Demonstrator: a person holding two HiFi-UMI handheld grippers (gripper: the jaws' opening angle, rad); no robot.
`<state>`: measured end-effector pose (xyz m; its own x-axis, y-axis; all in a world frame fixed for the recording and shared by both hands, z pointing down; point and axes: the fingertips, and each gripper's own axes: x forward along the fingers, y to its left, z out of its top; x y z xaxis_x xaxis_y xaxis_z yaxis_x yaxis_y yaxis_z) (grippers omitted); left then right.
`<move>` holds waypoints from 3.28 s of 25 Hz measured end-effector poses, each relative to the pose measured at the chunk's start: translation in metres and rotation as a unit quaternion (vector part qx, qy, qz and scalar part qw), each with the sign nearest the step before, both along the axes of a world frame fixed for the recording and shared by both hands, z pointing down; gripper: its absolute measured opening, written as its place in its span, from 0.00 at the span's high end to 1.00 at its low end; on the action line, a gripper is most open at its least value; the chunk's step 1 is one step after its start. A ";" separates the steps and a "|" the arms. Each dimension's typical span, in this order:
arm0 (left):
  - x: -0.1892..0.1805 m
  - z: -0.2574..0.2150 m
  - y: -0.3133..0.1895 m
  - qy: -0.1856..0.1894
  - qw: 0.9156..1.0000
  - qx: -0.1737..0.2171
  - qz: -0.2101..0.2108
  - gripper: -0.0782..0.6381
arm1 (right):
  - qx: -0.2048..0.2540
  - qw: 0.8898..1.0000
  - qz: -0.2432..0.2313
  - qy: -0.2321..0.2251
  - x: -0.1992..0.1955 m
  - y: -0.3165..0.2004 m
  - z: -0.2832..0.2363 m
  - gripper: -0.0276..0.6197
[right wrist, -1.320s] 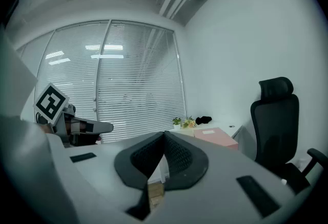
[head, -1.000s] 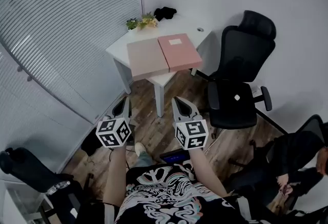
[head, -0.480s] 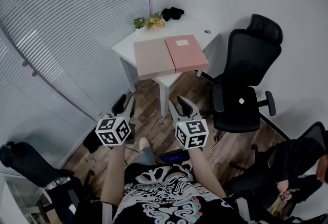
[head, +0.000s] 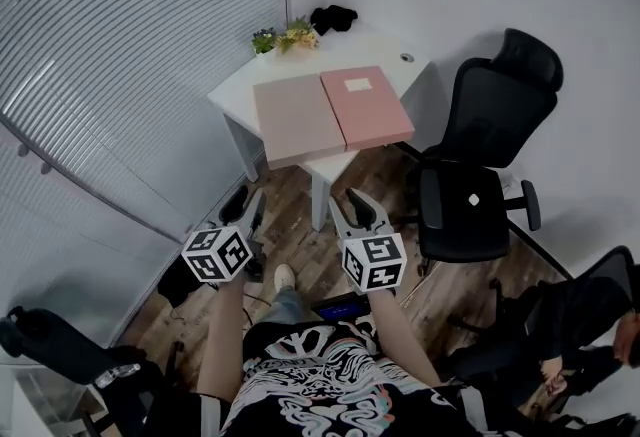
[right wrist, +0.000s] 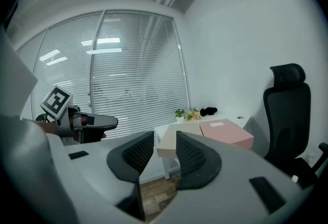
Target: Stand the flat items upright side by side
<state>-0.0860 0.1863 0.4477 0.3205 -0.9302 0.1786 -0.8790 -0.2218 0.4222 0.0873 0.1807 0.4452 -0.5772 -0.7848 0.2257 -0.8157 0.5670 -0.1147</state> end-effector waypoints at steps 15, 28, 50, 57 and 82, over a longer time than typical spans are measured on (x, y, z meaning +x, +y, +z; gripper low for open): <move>-0.055 0.081 -0.156 0.033 0.992 -0.103 0.060 0.66 | -0.085 0.995 0.034 0.049 -0.063 -0.148 0.062 0.75; -0.049 0.145 -0.212 0.031 0.975 -0.174 0.137 0.59 | -0.125 0.986 0.054 0.095 -0.078 -0.193 0.106 0.73; -0.025 0.205 -0.212 0.284 0.912 -0.281 0.089 0.41 | -0.144 0.985 -0.003 0.096 -0.072 -0.219 0.123 0.72; -0.018 0.223 -0.212 0.316 0.896 -0.300 0.080 0.40 | -0.161 0.983 -0.012 0.090 -0.066 -0.226 0.133 0.72; -0.013 0.226 -0.219 0.380 0.868 -0.309 0.083 0.44 | -0.182 0.978 -0.020 0.102 -0.064 -0.238 0.153 0.69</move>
<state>-0.0995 -0.0329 0.6738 0.6849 -0.6614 0.3058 -0.2728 0.1564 0.9493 0.0230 -0.0572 0.5980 -0.5192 -0.6094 0.5991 -0.8211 0.5501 -0.1521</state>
